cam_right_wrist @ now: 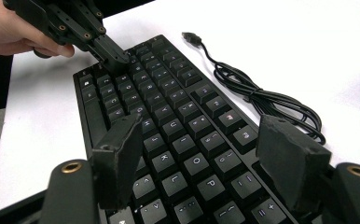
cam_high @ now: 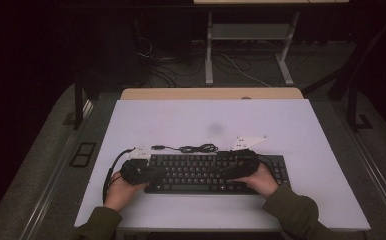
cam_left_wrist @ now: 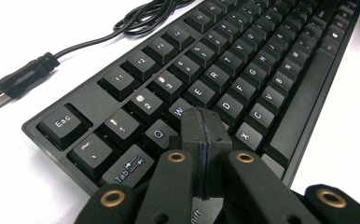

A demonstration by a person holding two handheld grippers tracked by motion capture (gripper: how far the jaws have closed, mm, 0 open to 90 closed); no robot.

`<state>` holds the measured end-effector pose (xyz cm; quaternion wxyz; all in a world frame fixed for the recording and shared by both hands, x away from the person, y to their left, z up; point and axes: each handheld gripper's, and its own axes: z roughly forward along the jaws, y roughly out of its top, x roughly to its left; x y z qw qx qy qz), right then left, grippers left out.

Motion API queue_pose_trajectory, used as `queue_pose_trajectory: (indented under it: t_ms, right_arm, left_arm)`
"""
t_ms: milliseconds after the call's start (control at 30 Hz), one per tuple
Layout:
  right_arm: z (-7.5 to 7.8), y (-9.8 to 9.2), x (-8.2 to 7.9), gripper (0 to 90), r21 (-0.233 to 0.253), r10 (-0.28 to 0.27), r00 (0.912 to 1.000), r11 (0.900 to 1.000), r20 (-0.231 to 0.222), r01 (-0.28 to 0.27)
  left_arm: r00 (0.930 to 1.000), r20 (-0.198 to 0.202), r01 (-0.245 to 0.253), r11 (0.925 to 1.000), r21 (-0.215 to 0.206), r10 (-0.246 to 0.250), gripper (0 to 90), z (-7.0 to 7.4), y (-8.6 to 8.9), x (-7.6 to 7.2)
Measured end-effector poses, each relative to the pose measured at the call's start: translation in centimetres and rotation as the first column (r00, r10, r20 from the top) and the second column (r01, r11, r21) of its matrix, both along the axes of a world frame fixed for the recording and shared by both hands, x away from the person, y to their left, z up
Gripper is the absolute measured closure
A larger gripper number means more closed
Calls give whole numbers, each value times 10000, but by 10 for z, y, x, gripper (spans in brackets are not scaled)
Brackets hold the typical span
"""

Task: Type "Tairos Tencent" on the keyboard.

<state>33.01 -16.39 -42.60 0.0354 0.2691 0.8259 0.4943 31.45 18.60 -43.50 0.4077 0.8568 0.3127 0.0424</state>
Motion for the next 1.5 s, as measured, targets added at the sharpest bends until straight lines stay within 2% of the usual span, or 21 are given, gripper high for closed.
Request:
queue_pose_trajectory:
  t_ms: [267,333,500,767,1200,1267,1300,1333,1400,1500]
  right_arm:
    - [0,0,0,312,-9,9,10000,10000,20,-9]
    - [0,0,0,312,-3,11,10000,10000,18,-11]
    - [1,-1,0,312,-36,31,10000,10000,25,-31]
    - [0,-1,0,312,-21,-12,10000,10000,7,12]
    - [0,-1,1,312,-30,-14,10000,10000,0,14]
    - [0,-1,1,316,-42,-5,10000,10000,5,5]
    - [0,-2,1,317,-38,-3,10000,10000,2,3]
    - [0,-2,1,317,-38,-3,10000,10000,2,3]
    - [0,-1,1,319,-30,-11,10000,10000,-6,11]
    - [1,-1,1,323,-3,-35,10000,10000,33,35]
  left_arm:
    - [9999,71,-104,9999,21,104,892,1,2,0]
    - [9999,104,-125,9999,-94,126,892,2,2,0]
    - [9998,127,-120,9999,-4,120,893,3,1,0]
    - [9996,243,-132,9997,-215,137,868,6,-1,-2]
    - [9989,427,-170,9968,-786,204,606,10,-12,-5]
    - [9985,501,-164,9967,-789,204,546,10,-15,-5]
    - [9985,497,-191,9960,-872,235,488,10,-17,-6]
    - [9983,541,-182,9960,-877,230,488,10,-18,-6]
    - [9981,576,-172,9949,-998,230,427,9,-22,-7]
    - [9975,627,-261,9949,-974,323,303,8,-27,-7]
